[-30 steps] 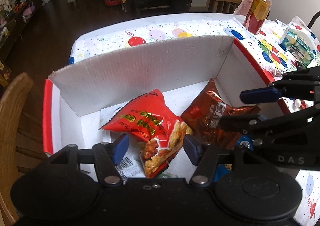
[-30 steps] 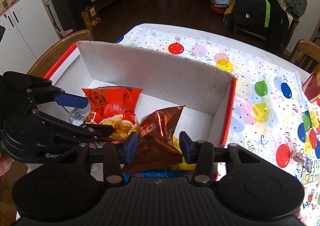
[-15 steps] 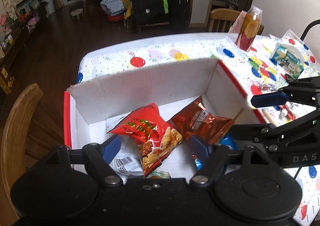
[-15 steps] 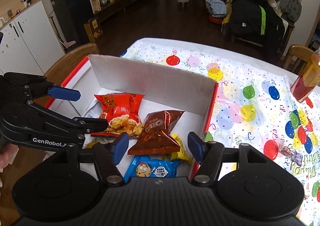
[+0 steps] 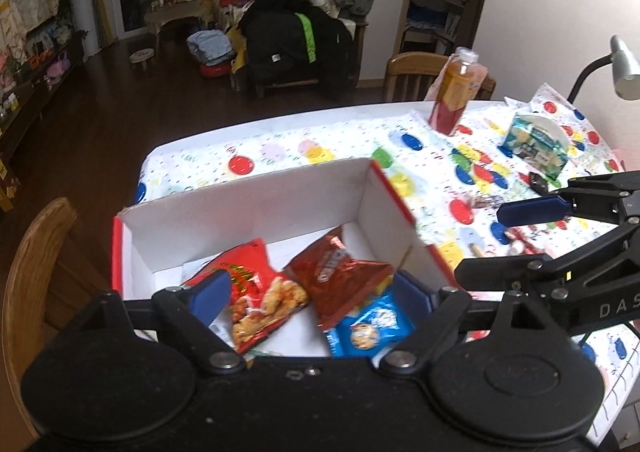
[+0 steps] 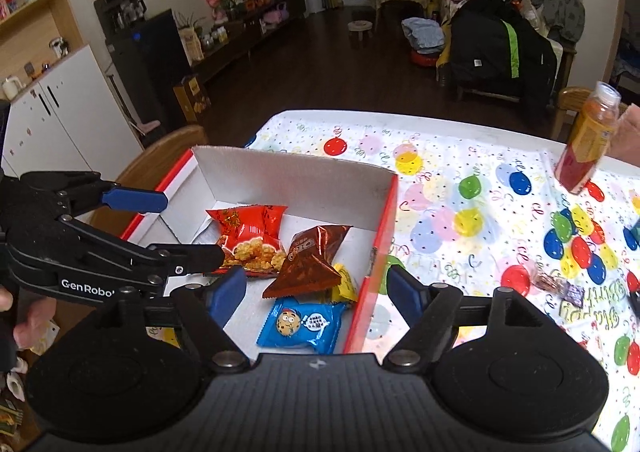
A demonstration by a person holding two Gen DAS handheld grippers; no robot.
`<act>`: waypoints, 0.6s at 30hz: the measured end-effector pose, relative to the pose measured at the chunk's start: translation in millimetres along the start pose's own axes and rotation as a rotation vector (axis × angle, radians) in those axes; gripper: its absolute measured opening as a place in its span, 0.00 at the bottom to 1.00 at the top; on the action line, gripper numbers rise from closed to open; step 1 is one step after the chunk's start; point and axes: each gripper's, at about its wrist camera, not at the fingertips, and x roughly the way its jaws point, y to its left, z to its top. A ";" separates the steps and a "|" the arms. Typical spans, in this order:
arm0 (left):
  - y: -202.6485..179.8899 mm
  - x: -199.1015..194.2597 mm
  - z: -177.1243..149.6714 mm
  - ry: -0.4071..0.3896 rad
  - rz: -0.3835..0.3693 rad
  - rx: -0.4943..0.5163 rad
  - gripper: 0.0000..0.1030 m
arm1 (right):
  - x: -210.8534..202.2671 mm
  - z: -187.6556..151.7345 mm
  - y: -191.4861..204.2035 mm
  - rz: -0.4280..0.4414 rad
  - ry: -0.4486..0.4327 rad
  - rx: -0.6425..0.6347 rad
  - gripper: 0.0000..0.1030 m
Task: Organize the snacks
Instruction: 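Move both tools back over the white pouch and brown wrapped cake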
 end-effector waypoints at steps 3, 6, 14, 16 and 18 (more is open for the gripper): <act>-11.9 -5.0 1.5 -0.017 -0.015 -0.004 0.86 | -12.6 -4.3 -8.7 -0.001 -0.017 0.017 0.75; -24.7 -8.3 2.7 -0.032 -0.029 -0.003 0.88 | -24.8 -10.0 -17.3 -0.003 -0.034 0.028 0.77; -66.7 -16.8 5.7 -0.089 -0.068 0.000 0.91 | -57.4 -28.8 -48.3 -0.024 -0.076 0.055 0.80; -78.8 -16.7 7.1 -0.101 -0.079 0.004 0.93 | -64.9 -34.7 -59.3 -0.031 -0.083 0.065 0.80; -91.8 -15.7 8.9 -0.112 -0.090 0.011 0.96 | -70.5 -40.6 -70.4 -0.045 -0.087 0.075 0.81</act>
